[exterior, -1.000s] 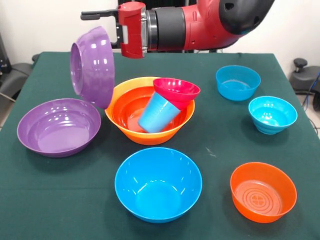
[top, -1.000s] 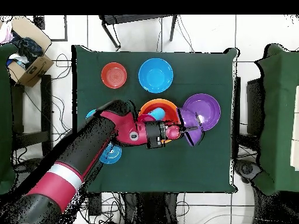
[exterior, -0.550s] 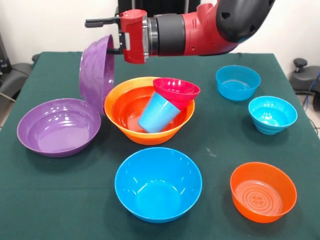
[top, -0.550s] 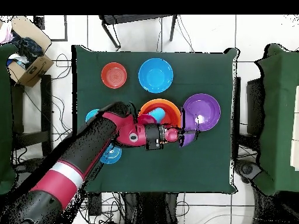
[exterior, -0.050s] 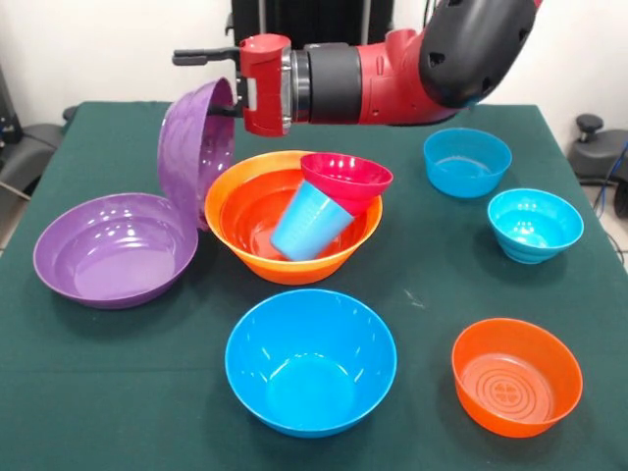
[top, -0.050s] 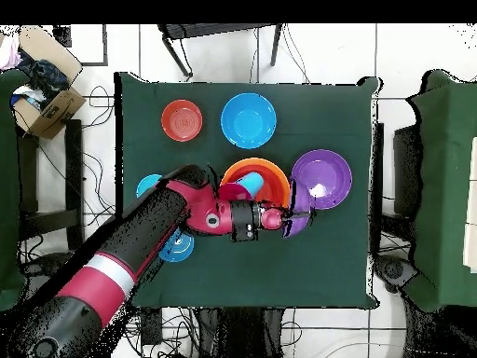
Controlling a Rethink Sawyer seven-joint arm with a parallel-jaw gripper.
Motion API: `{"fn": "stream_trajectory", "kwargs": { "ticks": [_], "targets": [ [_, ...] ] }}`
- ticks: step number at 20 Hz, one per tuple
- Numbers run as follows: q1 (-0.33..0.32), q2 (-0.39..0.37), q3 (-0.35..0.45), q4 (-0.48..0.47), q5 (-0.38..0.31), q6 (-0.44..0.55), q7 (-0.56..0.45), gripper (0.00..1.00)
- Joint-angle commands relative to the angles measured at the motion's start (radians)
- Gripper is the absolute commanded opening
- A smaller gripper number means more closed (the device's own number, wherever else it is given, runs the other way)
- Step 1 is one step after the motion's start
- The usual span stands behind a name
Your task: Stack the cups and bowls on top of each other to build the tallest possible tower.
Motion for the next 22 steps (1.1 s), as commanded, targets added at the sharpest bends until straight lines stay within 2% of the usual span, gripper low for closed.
{"fn": "stream_trajectory", "kwargs": {
  "ticks": [1,8,16,18,19,22],
  "targets": [
    [0.033,0.069,0.034,-0.122,0.068,0.14,0.205,1.0],
    [0.083,0.043,-0.015,-0.098,0.078,0.232,0.058,1.0],
    [0.123,0.04,-0.056,-0.137,0.064,0.324,-0.073,1.0],
    [0.134,0.046,-0.053,-0.156,0.048,0.273,-0.034,1.0],
    [0.137,0.051,-0.053,-0.165,0.026,0.202,0.025,1.0],
    [0.152,0.111,-0.091,-0.2,-0.106,-0.056,0.304,1.0]
  ]
}}
